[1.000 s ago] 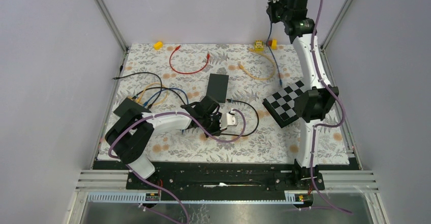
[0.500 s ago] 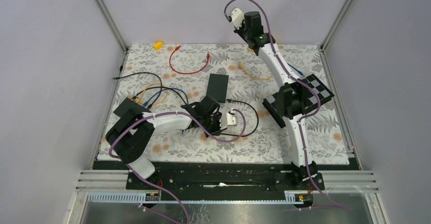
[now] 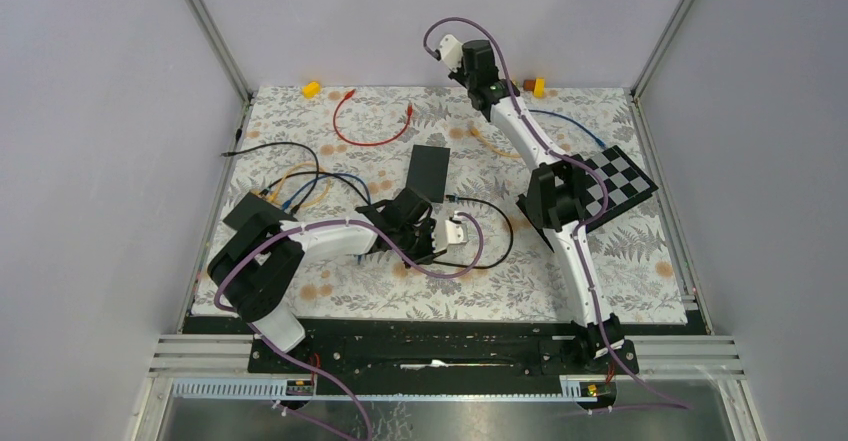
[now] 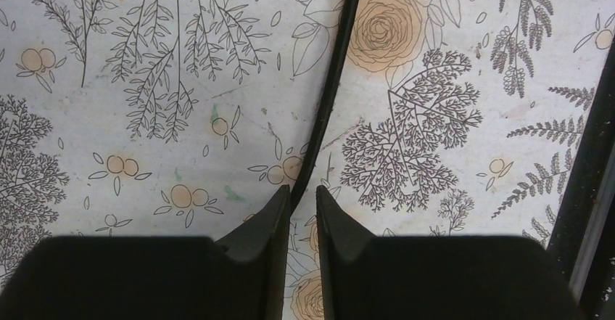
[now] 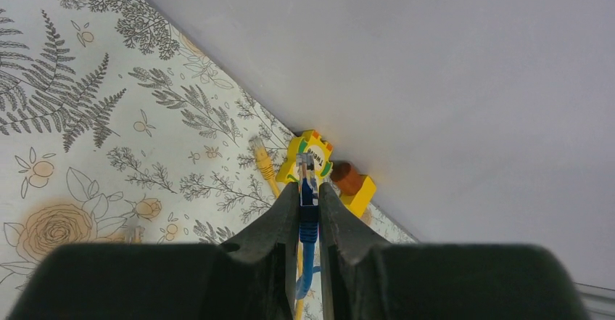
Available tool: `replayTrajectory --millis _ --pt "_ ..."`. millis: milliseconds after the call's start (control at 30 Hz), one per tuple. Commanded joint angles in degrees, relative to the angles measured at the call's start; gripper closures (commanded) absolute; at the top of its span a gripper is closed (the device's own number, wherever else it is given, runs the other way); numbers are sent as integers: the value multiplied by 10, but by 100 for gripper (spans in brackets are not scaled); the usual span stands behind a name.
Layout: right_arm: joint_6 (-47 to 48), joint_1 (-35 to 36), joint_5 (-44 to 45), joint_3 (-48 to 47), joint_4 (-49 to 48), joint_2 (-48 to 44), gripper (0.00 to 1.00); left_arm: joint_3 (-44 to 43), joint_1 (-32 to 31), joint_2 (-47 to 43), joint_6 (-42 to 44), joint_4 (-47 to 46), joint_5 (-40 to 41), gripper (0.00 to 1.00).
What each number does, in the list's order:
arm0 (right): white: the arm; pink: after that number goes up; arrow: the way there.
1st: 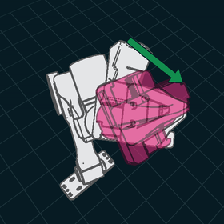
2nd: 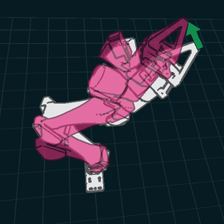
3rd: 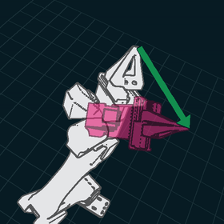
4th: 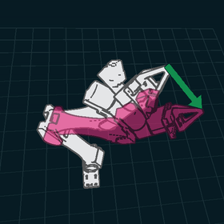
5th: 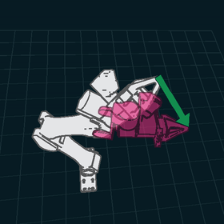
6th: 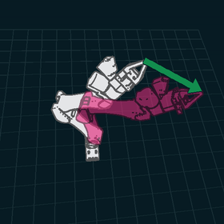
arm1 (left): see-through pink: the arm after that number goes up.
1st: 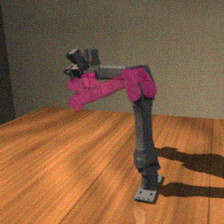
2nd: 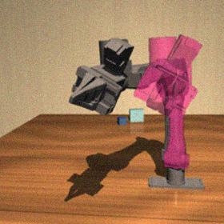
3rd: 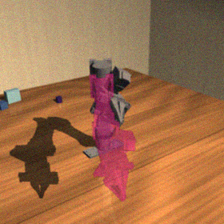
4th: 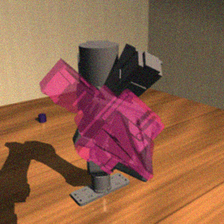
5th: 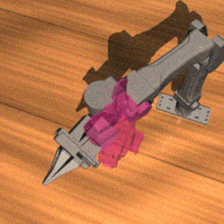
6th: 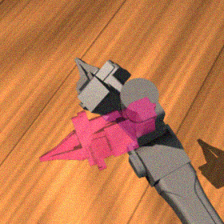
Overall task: Pull the plug from the switch port
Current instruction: Place the connector at the center of the board.
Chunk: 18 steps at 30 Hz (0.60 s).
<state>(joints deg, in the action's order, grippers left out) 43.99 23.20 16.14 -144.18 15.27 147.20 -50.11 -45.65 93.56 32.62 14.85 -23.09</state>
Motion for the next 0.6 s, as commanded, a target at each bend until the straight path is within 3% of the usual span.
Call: replayTrajectory --millis 0,200,333,567 --pt "-12 4 10 -16 -21 -1 93 5 -1 -6 -9 -27 6 78" --pt "-77 4 -39 24 21 -40 78 13 -1 -18 -19 -45 22 71" --pt "-111 4 -56 43 36 -65 50 16 0 -29 -25 -55 33 63" --pt "-157 3 -79 71 62 -108 20 22 -1 -50 -32 -64 50 48"
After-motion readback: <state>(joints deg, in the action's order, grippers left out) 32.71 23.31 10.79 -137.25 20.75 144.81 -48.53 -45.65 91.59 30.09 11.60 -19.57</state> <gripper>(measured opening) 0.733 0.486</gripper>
